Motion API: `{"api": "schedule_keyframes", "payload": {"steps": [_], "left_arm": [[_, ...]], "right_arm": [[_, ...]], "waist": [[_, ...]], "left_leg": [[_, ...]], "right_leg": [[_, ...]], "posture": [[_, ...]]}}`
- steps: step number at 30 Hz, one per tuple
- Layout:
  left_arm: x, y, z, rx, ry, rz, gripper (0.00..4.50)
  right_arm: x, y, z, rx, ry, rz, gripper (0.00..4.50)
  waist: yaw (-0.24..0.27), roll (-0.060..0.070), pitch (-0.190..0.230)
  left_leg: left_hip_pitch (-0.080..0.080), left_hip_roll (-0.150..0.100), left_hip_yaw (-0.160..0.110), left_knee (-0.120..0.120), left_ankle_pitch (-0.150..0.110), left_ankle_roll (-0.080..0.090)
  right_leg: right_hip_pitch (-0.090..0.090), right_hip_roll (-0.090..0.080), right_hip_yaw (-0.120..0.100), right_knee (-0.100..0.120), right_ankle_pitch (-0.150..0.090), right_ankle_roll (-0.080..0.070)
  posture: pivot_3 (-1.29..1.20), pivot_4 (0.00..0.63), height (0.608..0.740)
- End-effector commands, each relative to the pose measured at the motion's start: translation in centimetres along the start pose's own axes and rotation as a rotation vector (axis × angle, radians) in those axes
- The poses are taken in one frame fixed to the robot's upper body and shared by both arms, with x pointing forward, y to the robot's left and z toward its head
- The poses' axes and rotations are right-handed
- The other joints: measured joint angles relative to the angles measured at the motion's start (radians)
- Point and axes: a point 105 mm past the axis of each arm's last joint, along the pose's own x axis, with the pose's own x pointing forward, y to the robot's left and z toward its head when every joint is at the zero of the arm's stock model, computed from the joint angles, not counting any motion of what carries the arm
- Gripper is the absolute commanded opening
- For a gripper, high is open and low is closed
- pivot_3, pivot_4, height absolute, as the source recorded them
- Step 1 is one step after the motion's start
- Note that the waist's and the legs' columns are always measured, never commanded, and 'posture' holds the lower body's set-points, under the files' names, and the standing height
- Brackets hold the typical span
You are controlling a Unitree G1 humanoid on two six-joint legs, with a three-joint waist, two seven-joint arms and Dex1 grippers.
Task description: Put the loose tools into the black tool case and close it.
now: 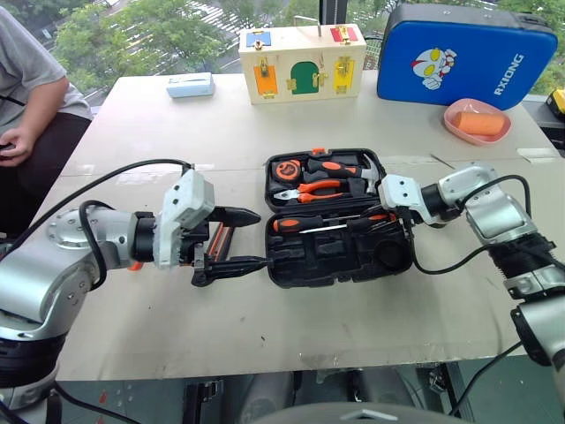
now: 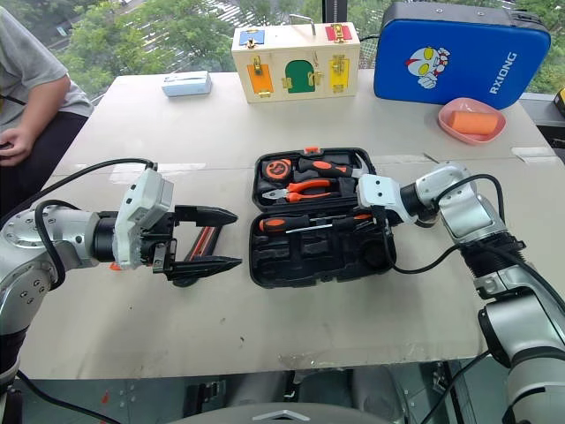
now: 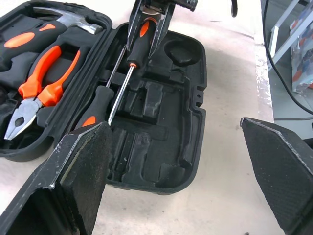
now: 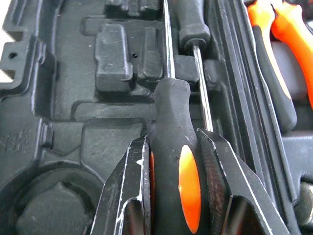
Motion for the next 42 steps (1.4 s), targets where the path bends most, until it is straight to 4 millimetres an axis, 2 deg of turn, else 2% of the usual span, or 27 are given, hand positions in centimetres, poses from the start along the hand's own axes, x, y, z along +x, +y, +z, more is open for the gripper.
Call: {"api": "schedule_keyframes", "payload": {"steps": [1, 3, 5, 7, 8, 11, 12, 16, 18, 21, 22, 26, 27, 33, 38, 39, 42], "left_arm": [[-0.3, 0.0, 0.8, 0.045, -0.017, 0.014, 4.50], [-0.3, 0.0, 0.9, 0.046, -0.019, 0.016, 4.50], [-0.3, 0.1, 0.9, 0.046, -0.019, 0.018, 4.50], [-0.4, 0.2, 0.9, 0.048, -0.019, 0.020, 4.50], [-0.4, 0.3, 1.0, 0.049, -0.020, 0.022, 4.50], [-0.3, 0.5, 1.1, 0.052, -0.023, 0.024, 4.50], [-0.3, 0.6, 1.1, 0.052, -0.024, 0.024, 4.50], [-0.2, 0.6, 1.2, 0.053, -0.026, 0.024, 4.50], [-0.1, 0.7, 1.2, 0.053, -0.026, 0.024, 4.50], [-0.1, 0.7, 1.1, 0.055, -0.025, 0.025, 4.50], [-0.1, 0.7, 1.1, 0.055, -0.024, 0.025, 4.50], [0.0, 0.7, 1.1, 0.061, -0.020, 0.023, 4.50], [0.0, 0.7, 1.1, 0.062, -0.020, 0.022, 4.50], [-0.2, 0.8, 1.0, 0.063, -0.010, 0.029, 4.50], [-0.2, 0.8, 1.0, 0.063, -0.009, 0.032, 4.50], [-0.2, 0.9, 1.0, 0.062, -0.009, 0.032, 4.50], [-0.3, 0.9, 0.7, 0.054, -0.001, 0.042, 4.50]], "right_arm": [[-0.1, 0.4, -0.1, 0.010, 0.003, -0.006, 0.53], [-0.2, 0.7, 0.1, -0.010, -0.016, 0.004, 0.53], [-0.2, 0.9, 0.6, -0.027, -0.033, 0.009, 1.54], [-0.3, 1.0, 1.2, -0.050, -0.049, 0.012, 2.28], [-0.4, 1.0, 1.8, -0.060, -0.068, 0.013, 3.04], [-0.4, 0.8, 3.4, -0.060, -0.122, 0.003, 4.23], [-0.4, 0.8, 3.7, -0.055, -0.133, 0.001, 4.44], [-0.2, 0.7, 5.1, -0.011, -0.197, -0.009, 4.44], [0.3, 0.6, 5.3, 0.005, -0.207, -0.013, 3.86], [0.9, 0.4, 5.2, 0.012, -0.203, -0.023, 2.58], [1.2, 0.2, 5.0, 0.013, -0.200, -0.030, 2.29], [2.1, -0.3, 4.5, 0.014, -0.186, -0.047, 0.26], [2.3, -0.4, 4.4, 0.018, -0.183, -0.049, 0.06], [3.4, 0.4, 2.2, 0.015, -0.119, -0.018, 0.06], [4.8, 0.9, -0.9, -0.067, 0.032, -0.032, 0.06], [4.9, 0.9, -1.1, -0.082, 0.042, -0.035, 0.06], [4.7, 0.7, -0.1, -0.079, -0.011, -0.042, 0.06]], "waist": [[0.001, 0.000, 0.000], [0.001, 0.000, 0.000], [0.002, 0.000, 0.000], [0.001, 0.000, 0.000], [0.000, 0.000, 0.000], [-0.001, 0.000, 0.000], [-0.002, 0.000, 0.000], [-0.002, 0.000, 0.000], [-0.002, 0.000, 0.000], [-0.002, 0.000, 0.000], [-0.002, 0.000, 0.000], [-0.003, 0.000, 0.000], [-0.003, 0.000, 0.000], [-0.003, 0.000, 0.000], [-0.005, -0.001, -0.001], [-0.005, -0.002, -0.002], [-0.005, -0.002, -0.002]], "left_leg": [[0.000, 0.000, 0.000, 0.000, 0.000, 0.000], [0.000, 0.000, 0.000, 0.000, 0.000, 0.000], [0.000, 0.000, 0.000, 0.000, 0.000, 0.000], [0.000, 0.000, 0.000, 0.000, 0.000, 0.000], [0.000, 0.000, 0.000, 0.000, 0.000, 0.000], [0.000, 0.000, 0.000, 0.000, 0.000, 0.000], [0.000, 0.000, 0.000, 0.000, 0.000, 0.000], [0.000, 0.000, 0.000, 0.000, 0.000, 0.000], [0.000, 0.000, 0.000, 0.000, 0.000, 0.000], [0.000, 0.000, 0.000, 0.000, 0.000, 0.000], [0.000, 0.000, 0.000, 0.000, 0.000, 0.000], [0.000, 0.000, 0.001, 0.000, 0.000, 0.000], [0.000, 0.000, 0.001, 0.000, 0.000, 0.000], [-0.001, 0.000, 0.001, -0.001, 0.000, 0.000], [0.000, 0.000, 0.001, 0.000, 0.000, 0.000], [0.001, 0.000, 0.001, 0.000, 0.000, 0.000], [0.003, 0.000, 0.002, 0.000, 0.000, 0.000]], "right_leg": [[0.000, 0.000, 0.000, 0.000, 0.000, 0.000], [0.000, 0.000, 0.000, 0.000, 0.000, 0.000], [0.000, 0.000, 0.000, 0.000, 0.000, 0.000], [0.000, 0.000, 0.000, 0.000, 0.000, 0.000], [0.000, 0.000, 0.000, 0.000, 0.000, 0.000], [0.000, 0.000, 0.000, 0.000, 0.000, 0.000], [0.000, 0.000, 0.000, 0.000, 0.000, 0.000], [0.000, 0.000, 0.000, 0.000, 0.000, 0.000], [-0.002, 0.000, 0.000, 0.000, 0.000, 0.000], [-0.002, 0.000, 0.000, 0.000, 0.000, 0.000], [-0.002, 0.000, 0.000, 0.000, 0.000, 0.000], [-0.002, 0.000, 0.001, 0.001, 0.000, 0.000], [-0.003, 0.000, 0.001, 0.001, 0.000, 0.000], [-0.003, 0.000, 0.000, 0.001, 0.000, 0.000], [-0.003, 0.000, 0.001, 0.001, 0.000, 0.000], [-0.002, 0.000, 0.001, 0.002, 0.000, 0.000], [0.000, 0.001, 0.001, 0.002, 0.000, 0.000]], "posture": [[0.00, 0.150, 0.735], [0.00, 0.150, 0.735], [0.00, 0.150, 0.735], [0.00, 0.150, 0.735], [0.00, 0.150, 0.735], [0.00, 0.150, 0.735], [0.00, 0.150, 0.735], [0.00, 0.150, 0.735], [0.00, 0.150, 0.735], [0.00, 0.150, 0.735], [0.00, 0.150, 0.735], [0.00, 0.150, 0.735], [0.00, 0.150, 0.735], [0.00, 0.150, 0.735], [0.00, 0.150, 0.735], [0.00, 0.150, 0.735], [0.00, 0.150, 0.735]]}}
